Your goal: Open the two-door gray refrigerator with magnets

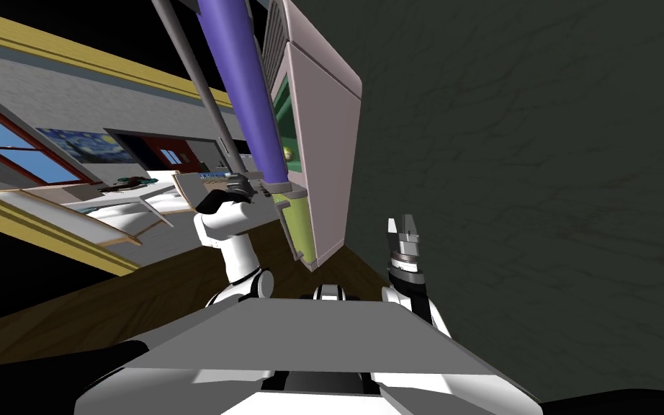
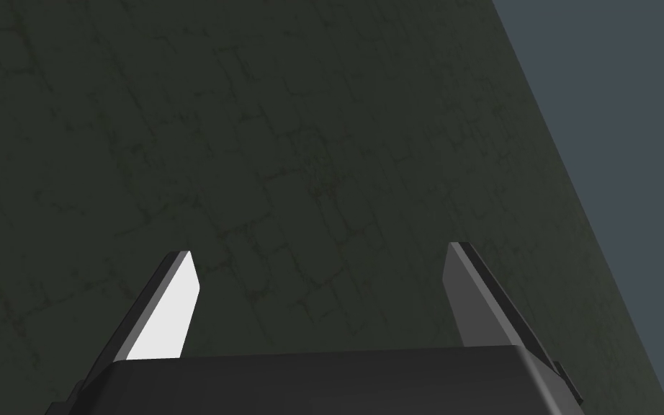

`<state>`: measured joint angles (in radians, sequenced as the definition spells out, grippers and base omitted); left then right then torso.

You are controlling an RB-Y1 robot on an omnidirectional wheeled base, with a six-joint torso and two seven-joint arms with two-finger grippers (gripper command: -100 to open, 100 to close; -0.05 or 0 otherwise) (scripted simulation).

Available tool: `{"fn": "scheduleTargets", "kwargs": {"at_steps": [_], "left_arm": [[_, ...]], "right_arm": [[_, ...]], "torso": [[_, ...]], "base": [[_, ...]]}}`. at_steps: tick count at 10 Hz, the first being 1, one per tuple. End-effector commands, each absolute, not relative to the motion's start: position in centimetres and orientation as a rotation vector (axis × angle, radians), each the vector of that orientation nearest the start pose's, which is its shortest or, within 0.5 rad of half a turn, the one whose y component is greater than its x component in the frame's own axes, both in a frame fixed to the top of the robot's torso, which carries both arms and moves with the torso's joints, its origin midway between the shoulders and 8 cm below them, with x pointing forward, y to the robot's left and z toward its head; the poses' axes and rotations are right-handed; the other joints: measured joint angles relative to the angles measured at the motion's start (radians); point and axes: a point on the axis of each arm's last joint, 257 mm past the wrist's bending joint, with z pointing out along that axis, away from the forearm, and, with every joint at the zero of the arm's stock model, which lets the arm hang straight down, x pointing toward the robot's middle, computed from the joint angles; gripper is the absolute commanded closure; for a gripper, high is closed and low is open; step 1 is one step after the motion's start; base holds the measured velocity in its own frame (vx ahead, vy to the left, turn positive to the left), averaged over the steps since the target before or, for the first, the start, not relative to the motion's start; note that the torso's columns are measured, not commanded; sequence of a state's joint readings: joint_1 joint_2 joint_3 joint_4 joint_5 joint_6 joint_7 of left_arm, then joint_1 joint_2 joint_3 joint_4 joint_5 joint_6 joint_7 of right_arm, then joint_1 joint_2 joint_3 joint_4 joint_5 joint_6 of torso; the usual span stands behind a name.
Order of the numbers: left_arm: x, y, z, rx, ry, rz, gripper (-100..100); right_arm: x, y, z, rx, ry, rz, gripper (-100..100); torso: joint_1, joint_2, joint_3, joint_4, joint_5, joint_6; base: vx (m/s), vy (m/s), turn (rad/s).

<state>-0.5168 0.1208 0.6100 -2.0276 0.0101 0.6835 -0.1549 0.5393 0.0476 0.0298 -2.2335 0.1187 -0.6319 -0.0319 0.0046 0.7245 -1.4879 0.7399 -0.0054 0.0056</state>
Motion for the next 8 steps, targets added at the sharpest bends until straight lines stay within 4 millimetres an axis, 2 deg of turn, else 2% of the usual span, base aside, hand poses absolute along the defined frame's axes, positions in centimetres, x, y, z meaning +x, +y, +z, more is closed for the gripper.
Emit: {"fn": "scheduleTargets", "kwargs": {"at_steps": [1, 4, 7, 8], "left_arm": [[53.8, 44.4, 12.1, -1.129, 0.743, -0.997, 100], [54.5, 43.3, 12.2, -1.121, 0.764, -1.025, 100], [55.8, 41.1, 12.4, -1.105, 0.808, -1.081, 100], [55.8, 41.1, 12.4, -1.105, 0.808, -1.081, 100]], "right_arm": [[33.1, -25.9, 1.5, 0.588, 0.608, 1.291, 0], [33.1, -25.9, 1.5, 0.588, 0.608, 1.291, 0], [33.1, -25.9, 1.5, 0.588, 0.608, 1.291, 0], [33.1, -25.9, 1.5, 0.588, 0.608, 1.291, 0]], "torso": [[-0.002, -0.004, -0.003, -0.001, -0.001, 0.001], [-0.009, -0.005, -0.004, -0.001, -0.004, 0.005], [-0.008, -0.003, -0.003, -0.001, -0.003, 0.003], [-0.007, -0.002, -0.002, 0.0, -0.003, 0.004]], "base": [[-0.132, 0.318, -0.011], [-0.146, 0.271, -0.03], [-0.124, 0.28, -0.028], [-0.112, 0.254, -0.019]]}}
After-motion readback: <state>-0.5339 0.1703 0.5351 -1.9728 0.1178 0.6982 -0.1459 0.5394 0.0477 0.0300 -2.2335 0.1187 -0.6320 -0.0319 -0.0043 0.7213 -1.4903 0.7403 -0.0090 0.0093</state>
